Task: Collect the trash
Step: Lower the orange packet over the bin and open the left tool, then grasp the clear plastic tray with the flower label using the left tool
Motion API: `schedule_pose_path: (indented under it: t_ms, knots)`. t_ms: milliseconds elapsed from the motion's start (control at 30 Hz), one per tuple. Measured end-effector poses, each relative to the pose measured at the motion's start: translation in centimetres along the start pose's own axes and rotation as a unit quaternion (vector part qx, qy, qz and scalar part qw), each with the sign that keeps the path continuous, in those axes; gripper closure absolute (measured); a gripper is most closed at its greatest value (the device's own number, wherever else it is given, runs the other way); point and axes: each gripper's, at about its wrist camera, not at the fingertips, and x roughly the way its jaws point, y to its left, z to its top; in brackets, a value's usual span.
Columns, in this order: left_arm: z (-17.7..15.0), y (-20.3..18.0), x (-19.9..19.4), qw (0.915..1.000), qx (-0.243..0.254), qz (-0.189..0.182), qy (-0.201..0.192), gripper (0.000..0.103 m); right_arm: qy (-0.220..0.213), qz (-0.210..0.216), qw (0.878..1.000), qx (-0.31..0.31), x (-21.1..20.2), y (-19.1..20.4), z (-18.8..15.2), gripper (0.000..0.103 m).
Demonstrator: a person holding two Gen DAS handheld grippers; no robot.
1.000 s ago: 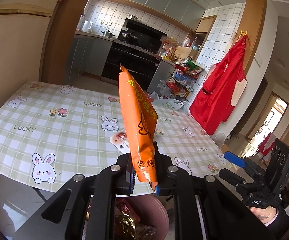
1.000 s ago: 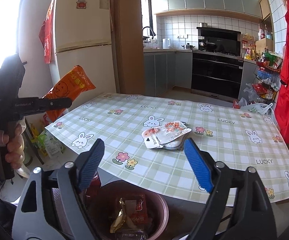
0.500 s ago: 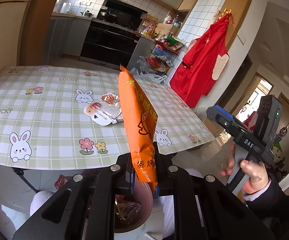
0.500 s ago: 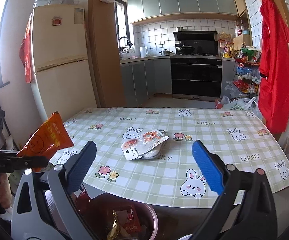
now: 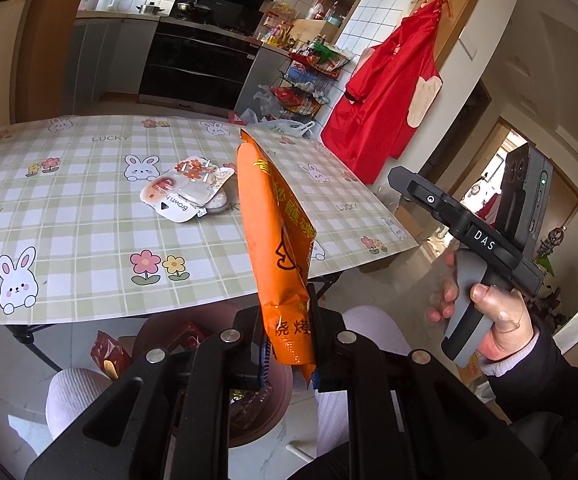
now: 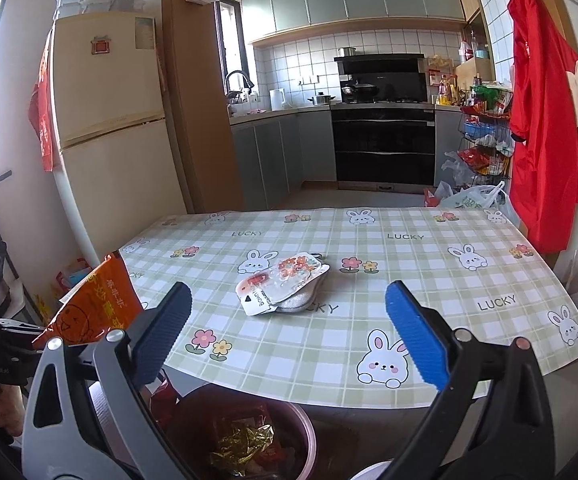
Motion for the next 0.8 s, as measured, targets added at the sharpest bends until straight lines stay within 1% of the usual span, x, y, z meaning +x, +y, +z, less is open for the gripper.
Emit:
schedule_pose_path:
  t_ms: [200,267,333,467,600,800]
  knots:
    - [0.1,-0.1,0.0,1.0,0.004,0.005,0.002,0.086,0.002,0.0,1.0,0.0,0.1,0.1,-0.1,0.007]
    - [0.1,0.0,-0.1,1.0,0.002,0.006,0.0,0.082,0.003,0.0,1.0,0.001,0.2,0.1,0.0,0.007]
    - [0.1,0.1,-0.2,1.0,0.003,0.009,0.0,0.072,0.004,0.0,1.0,0.002,0.2,0.0,-0.1,0.007]
    - [0.1,0.2,-0.2,0.9999,0.002,0.011,0.0,0.072,0.005,0.0,1.0,0.003,0.3,0.0,-0.3,0.007]
    - [0.3,0.8,-0.5,0.9996,-0.01,0.023,-0.009,0.059,0.007,0.001,1.0,0.003,0.4,0.0,-0.4,0.007]
    - [0.5,2.4,-1.1,0.9978,-0.033,0.052,-0.024,0.047,0.01,0.001,1.0,0.006,0.5,-0.2,-0.6,0.007]
